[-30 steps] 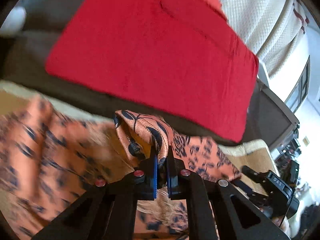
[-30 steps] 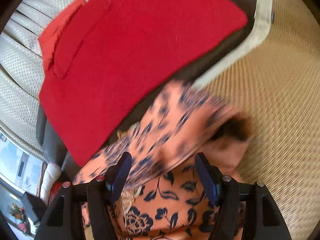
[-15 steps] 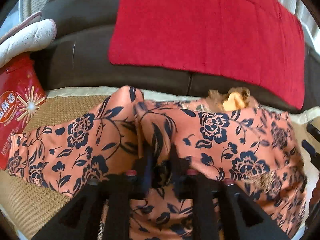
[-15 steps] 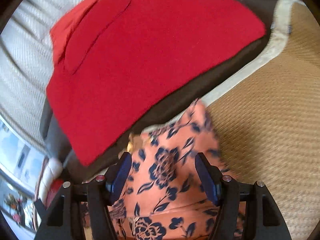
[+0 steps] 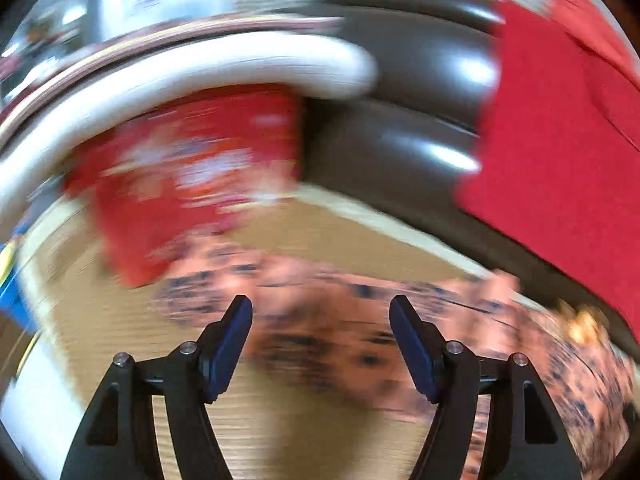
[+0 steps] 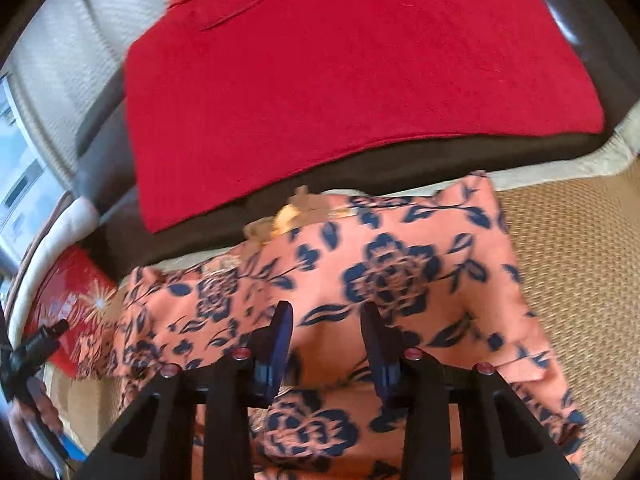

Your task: Fold small clothes

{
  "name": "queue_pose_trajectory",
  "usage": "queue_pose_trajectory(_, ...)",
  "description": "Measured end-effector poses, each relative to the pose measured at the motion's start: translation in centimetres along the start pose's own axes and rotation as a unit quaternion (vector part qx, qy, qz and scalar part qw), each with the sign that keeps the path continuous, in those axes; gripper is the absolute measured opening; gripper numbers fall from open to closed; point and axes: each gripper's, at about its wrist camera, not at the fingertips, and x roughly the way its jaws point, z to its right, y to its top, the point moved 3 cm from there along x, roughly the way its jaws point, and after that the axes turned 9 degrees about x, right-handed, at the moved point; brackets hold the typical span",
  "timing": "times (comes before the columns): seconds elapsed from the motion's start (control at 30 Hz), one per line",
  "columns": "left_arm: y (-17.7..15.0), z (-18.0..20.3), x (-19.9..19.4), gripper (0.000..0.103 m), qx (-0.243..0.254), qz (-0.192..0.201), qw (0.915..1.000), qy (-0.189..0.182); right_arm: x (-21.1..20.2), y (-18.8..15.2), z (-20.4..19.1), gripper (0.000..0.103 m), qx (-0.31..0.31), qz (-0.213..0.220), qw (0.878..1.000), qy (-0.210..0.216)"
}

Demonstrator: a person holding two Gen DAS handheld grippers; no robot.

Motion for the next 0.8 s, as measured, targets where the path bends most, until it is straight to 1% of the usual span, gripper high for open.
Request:
queue_pose_trajectory(0.03, -0.3, -2.5, 0.4, 0.072, -0.032, -0.012, 0.9990, 0.028, 0.0, -0.4, -0.5, 0.038, -0.009, -0.002, 1.000, 0.001)
queue_pose_trajectory(0.1, -1.2, -6.0, 1.3, 0.072, -0.069, -0.034, 0.9957, 0.052, 0.7, -1.5, -1.5, 0.038, -0.029, -0.016, 0.999, -0.003)
queue_pose_trajectory(0.13, -1.8, -7.9, 2.0, 0.072, -0.096, -0.053, 0.9922, 0.060, 1.3, -2.0, -1.7, 0.038, -0.035, -0.025, 0.999, -0.009)
queue_pose_trajectory(0.17, -2.3, -8.9, 2.5, 0.072, -0.114, -0.064, 0.9897, 0.059, 1.7, -2.2, -1.9, 0.038, -0.038, -0.034, 0.999, -0.013)
queue_pose_trajectory(0.23, -3.0, -10.7, 3.5, 0.061, -0.146, -0.080, 0.9853, 0.038, 3.0, -3.2, -1.9, 0.037, -0.045, -0.061, 0.997, -0.030)
queue_pose_trajectory(0.27, -3.2, -10.9, 3.8, 0.050, -0.152, -0.084, 0.9844, 0.028, 3.3, -3.5, -1.9, 0.037, -0.046, -0.059, 0.997, -0.032)
queue_pose_trajectory(0.3, -3.5, -10.5, 3.9, 0.045, -0.153, -0.086, 0.9844, 0.018, 3.4, -3.6, -1.8, 0.038, -0.046, -0.057, 0.997, -0.030)
queue_pose_trajectory(0.37, -3.7, -9.9, 4.7, 0.045, -0.147, -0.096, 0.9844, -0.002, 3.5, -3.4, -1.6, 0.038, -0.038, -0.061, 0.997, -0.024)
queue_pose_trajectory(0.43, -3.5, -9.8, 5.1, 0.045, -0.150, -0.097, 0.9840, -0.004, 3.6, -3.4, -1.2, 0.038, -0.022, -0.067, 0.997, -0.018)
queue_pose_trajectory(0.47, -3.4, -9.7, 5.2, 0.045, -0.150, -0.095, 0.9842, 0.000, 3.7, -3.4, -0.9, 0.038, -0.015, -0.069, 0.997, -0.014)
queue_pose_trajectory(0.5, -3.3, -9.9, 5.6, 0.051, -0.150, -0.096, 0.9840, 0.006, 3.5, -3.3, -0.6, 0.038, -0.013, -0.070, 0.997, -0.012)
queue_pose_trajectory(0.53, -3.2, -10.2, 5.9, 0.059, -0.154, -0.098, 0.9831, 0.011, 3.6, -3.3, -0.7, 0.038, -0.014, -0.071, 0.997, -0.011)
queue_pose_trajectory(0.57, -3.2, -10.4, 6.3, 0.064, -0.159, -0.097, 0.9824, 0.014, 3.7, -3.3, -0.7, 0.038, -0.016, -0.072, 0.997, -0.012)
queue_pose_trajectory(0.6, -3.3, -10.7, 6.7, 0.072, -0.164, -0.097, 0.9815, 0.020, 3.8, -3.3, -0.8, 0.038, -0.019, -0.072, 0.997, -0.014)
queue_pose_trajectory(0.63, -3.3, -11.0, 7.1, 0.075, -0.168, -0.100, 0.9806, 0.021, 3.6, -3.4, -1.1, 0.038, -0.021, -0.072, 0.997, -0.016)
queue_pose_trajectory(0.67, -3.4, -11.1, 7.6, 0.076, -0.172, -0.103, 0.9797, 0.013, 3.4, -3.4, -1.3, 0.038, -0.024, -0.072, 0.997, -0.018)
queue_pose_trajectory(0.7, -3.5, -11.2, 8.4, 0.076, -0.179, -0.108, 0.9778, -0.007, 3.5, -3.4, -1.4, 0.038, -0.026, -0.072, 0.997, -0.020)
queue_pose_trajectory(0.73, -3.6, -11.2, 9.0, 0.075, -0.184, -0.112, 0.9762, -0.021, 3.5, -3.4, -1.5, 0.038, -0.028, -0.071, 0.997, -0.021)
queue_pose_trajectory(0.77, -3.6, -11.2, 9.4, 0.075, -0.185, -0.110, 0.9763, -0.022, 3.5, -3.4, -1.5, 0.038, -0.029, -0.071, 0.997, -0.021)
queue_pose_trajectory(0.8, -3.4, -11.0, 9.3, 0.075, -0.176, -0.097, 0.9795, -0.013, 3.5, -3.4, -1.5, 0.038, -0.029, -0.071, 0.997, -0.021)
